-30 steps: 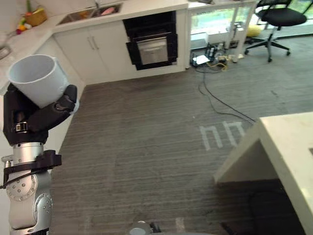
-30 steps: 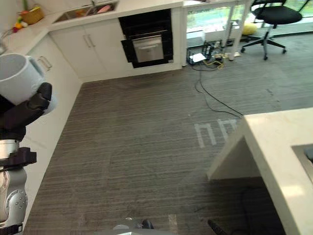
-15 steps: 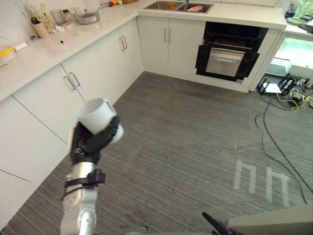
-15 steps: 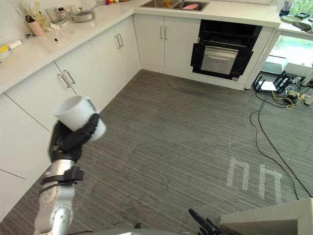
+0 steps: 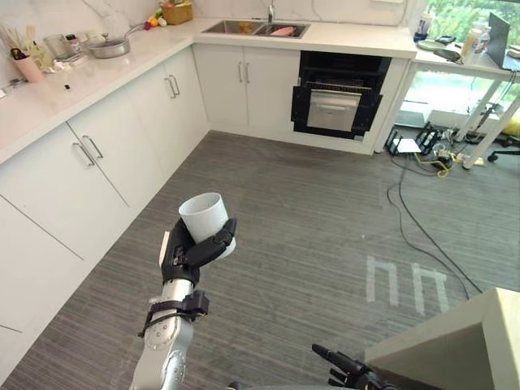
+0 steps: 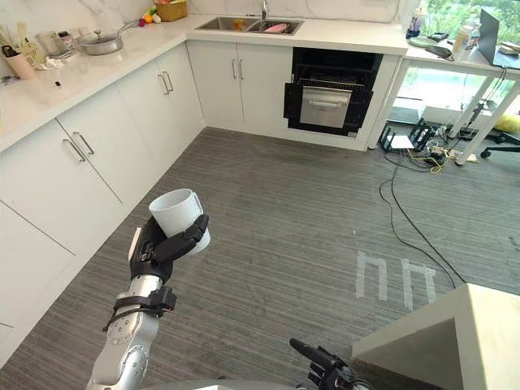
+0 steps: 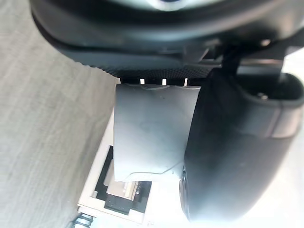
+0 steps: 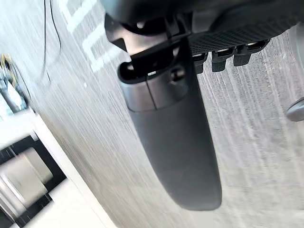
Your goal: Walk over to the sink, pick up the cup, carry it to the dishwasher, place the cup inside the dishwasher, then close the dishwasher door
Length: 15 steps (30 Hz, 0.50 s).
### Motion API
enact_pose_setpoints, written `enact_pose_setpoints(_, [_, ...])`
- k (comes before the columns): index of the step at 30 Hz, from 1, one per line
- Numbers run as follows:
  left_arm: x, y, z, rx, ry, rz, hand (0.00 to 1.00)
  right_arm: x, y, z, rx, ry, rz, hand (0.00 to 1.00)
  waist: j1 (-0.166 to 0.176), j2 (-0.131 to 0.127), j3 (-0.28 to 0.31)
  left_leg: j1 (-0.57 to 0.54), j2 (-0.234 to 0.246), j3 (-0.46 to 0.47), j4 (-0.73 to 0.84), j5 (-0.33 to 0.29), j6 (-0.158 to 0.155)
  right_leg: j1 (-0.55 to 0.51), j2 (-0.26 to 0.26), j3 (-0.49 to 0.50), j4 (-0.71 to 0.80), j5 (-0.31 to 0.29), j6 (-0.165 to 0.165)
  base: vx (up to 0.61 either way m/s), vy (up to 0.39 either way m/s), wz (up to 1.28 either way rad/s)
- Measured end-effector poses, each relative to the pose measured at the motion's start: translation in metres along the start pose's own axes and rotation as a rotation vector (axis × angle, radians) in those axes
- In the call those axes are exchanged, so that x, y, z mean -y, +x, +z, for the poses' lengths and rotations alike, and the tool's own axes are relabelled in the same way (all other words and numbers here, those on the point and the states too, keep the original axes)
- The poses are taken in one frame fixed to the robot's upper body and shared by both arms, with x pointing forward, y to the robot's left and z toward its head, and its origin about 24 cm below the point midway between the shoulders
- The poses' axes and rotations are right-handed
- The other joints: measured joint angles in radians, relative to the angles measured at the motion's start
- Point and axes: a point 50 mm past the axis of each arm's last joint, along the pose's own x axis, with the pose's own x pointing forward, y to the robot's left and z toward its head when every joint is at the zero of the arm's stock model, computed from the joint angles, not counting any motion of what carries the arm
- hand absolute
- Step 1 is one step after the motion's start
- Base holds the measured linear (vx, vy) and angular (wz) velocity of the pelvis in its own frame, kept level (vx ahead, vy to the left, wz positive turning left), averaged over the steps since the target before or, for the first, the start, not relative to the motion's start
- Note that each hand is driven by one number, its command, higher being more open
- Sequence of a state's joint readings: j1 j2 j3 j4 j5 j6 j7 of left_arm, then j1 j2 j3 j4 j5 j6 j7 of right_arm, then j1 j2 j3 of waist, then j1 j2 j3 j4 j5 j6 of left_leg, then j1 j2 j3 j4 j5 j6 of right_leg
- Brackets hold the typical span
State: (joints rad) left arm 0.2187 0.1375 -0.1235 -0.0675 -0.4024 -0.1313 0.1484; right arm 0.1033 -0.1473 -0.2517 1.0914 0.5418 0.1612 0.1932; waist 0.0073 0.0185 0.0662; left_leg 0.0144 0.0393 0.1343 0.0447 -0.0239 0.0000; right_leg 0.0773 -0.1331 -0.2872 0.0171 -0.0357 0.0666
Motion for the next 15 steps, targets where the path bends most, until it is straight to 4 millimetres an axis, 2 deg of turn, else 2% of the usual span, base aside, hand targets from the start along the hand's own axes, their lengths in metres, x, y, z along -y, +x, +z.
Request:
enact_pose_setpoints(1, [0.006,0.0,-0.005,-0.026,-0.012,-0.007,0.0,0.007,-0.002,0.0,0.016,0.049,-0.03,1.0,-0.011,-0.004,0.003,-0.036,0.013,0.055,0.08,-0.038,0.029,-0.041,-0.032,-0.021,0.102,-0.064,0.009,-0.01,0.073,0.52])
enact_pose_setpoints(2, [0.01,0.001,-0.008,-0.041,-0.014,-0.023,0.0,0.012,-0.003,-0.004,0.015,0.066,-0.052,1.0,-0.018,-0.013,0.009,-0.057,0.014,0.08,0.135,-0.061,0.034,-0.059,-0.057,-0.035,0.167,-0.102,0.018,0.03,0.102,1.06])
enact_pose_setpoints(3, [0.02,0.003,-0.014,-0.074,-0.014,-0.061,0.0,0.028,-0.009,-0.011,0.008,0.09,-0.117,1.0,-0.03,-0.012,0.01,-0.094,0.014,0.143,0.248,-0.123,0.04,-0.071,-0.104,-0.074,0.286,-0.176,0.041,0.09,0.118,1.13])
enact_pose_setpoints(4, [0.025,0.002,-0.017,-0.089,-0.015,-0.08,0.0,0.042,-0.015,-0.023,-0.018,0.108,-0.181,1.0,-0.027,-0.022,0.018,-0.103,-0.001,0.121,0.325,-0.203,0.062,-0.08,-0.157,-0.089,0.43,-0.235,0.062,0.12,0.105,0.98])
enact_pose_setpoints(5, [0.025,0.003,-0.017,-0.089,-0.019,-0.077,0.0,0.046,-0.016,-0.028,-0.027,0.112,-0.198,1.0,-0.023,-0.025,0.026,-0.101,-0.012,0.115,0.359,-0.236,0.071,-0.1,-0.188,-0.081,0.521,-0.261,0.053,0.16,0.084,0.55])
enact_pose_setpoints(6, [0.023,0.003,-0.018,-0.095,-0.013,-0.064,0.0,0.045,-0.017,-0.029,0.01,0.178,-0.194,1.0,-0.025,-0.033,0.045,-0.1,-0.019,0.104,0.429,-0.282,0.072,-0.171,-0.244,-0.052,0.736,-0.25,0.011,0.22,0.107,0.28])
enact_pose_setpoints(7, [0.017,0.004,-0.02,-0.114,0.011,-0.049,0.0,0.04,-0.015,-0.021,0.063,0.185,-0.166,1.0,-0.028,-0.038,0.049,-0.083,-0.02,0.096,0.476,-0.311,0.064,-0.226,-0.278,-0.018,0.901,-0.2,-0.051,0.17,0.1,0.21])
enact_pose_setpoints(8, [0.016,0.004,-0.022,-0.127,0.018,-0.05,0.0,0.038,-0.014,-0.018,0.077,0.178,-0.162,1.0,-0.026,-0.043,0.053,-0.065,-0.02,0.092,0.486,-0.327,0.064,-0.246,-0.291,0.0,0.967,-0.159,-0.062,0.26,0.073,0.1])
enact_pose_setpoints(9, [0.016,0.003,-0.023,-0.137,0.028,-0.055,0.0,0.035,-0.012,-0.015,0.087,0.177,-0.153,1.0,-0.024,-0.038,0.063,-0.014,-0.019,0.08,0.48,-0.353,0.081,-0.282,-0.296,0.032,1.063,-0.106,-0.054,0.2,0.001,0.13])
enact_pose_setpoints(10, [0.016,0.004,-0.023,-0.136,0.027,-0.059,0.0,0.029,-0.01,-0.014,0.092,0.174,-0.133,1.0,-0.022,-0.032,0.06,0.022,-0.014,0.066,0.445,-0.356,0.079,-0.311,-0.265,0.035,1.07,-0.168,-0.041,0.29,-0.036,0.19])
enact_pose_setpoints(11, [0.017,0.004,-0.022,-0.132,0.028,-0.061,0.0,0.023,-0.008,-0.012,0.099,0.165,-0.117,1.0,-0.023,-0.029,0.058,0.036,-0.01,0.058,0.423,-0.355,0.078,-0.329,-0.242,0.035,1.035,-0.193,-0.039,0.25,-0.101,0.31])
enact_pose_setpoints(12, [0.02,0.008,-0.019,-0.118,0.028,-0.072,0.0,0.016,-0.006,-0.012,0.106,0.14,-0.087,1.0,-0.026,-0.023,0.058,0.057,0.003,0.041,0.374,-0.347,0.073,-0.369,-0.179,0.037,0.9,-0.219,-0.026,0.26,-0.132,0.29])
enact_pose_setpoints(13, [0.022,0.01,-0.017,-0.109,0.034,-0.083,0.0,0.012,-0.006,-0.011,0.112,0.135,-0.073,1.0,-0.026,-0.02,0.061,0.066,0.013,0.033,0.351,-0.342,0.067,-0.387,-0.146,0.039,0.805,-0.215,-0.017,0.38,-0.231,0.54])
enact_pose_setpoints(14, [0.03,0.016,-0.012,-0.084,0.07,-0.122,0.0,0.006,-0.005,-0.009,0.125,0.114,-0.048,1.0,-0.034,-0.013,0.067,0.092,0.034,0.005,0.301,-0.333,0.04,-0.402,-0.074,0.063,0.479,-0.141,0.025,0.36,-0.229,0.61])
enact_pose_setpoints(15, [0.036,0.021,-0.009,-0.076,0.092,-0.145,0.0,0.004,-0.004,-0.007,0.132,0.1,-0.043,1.0,-0.042,-0.017,0.071,0.119,0.04,-0.016,0.274,-0.333,0.02,-0.389,-0.057,0.085,0.308,0.002,0.038,0.4,-0.256,0.71])
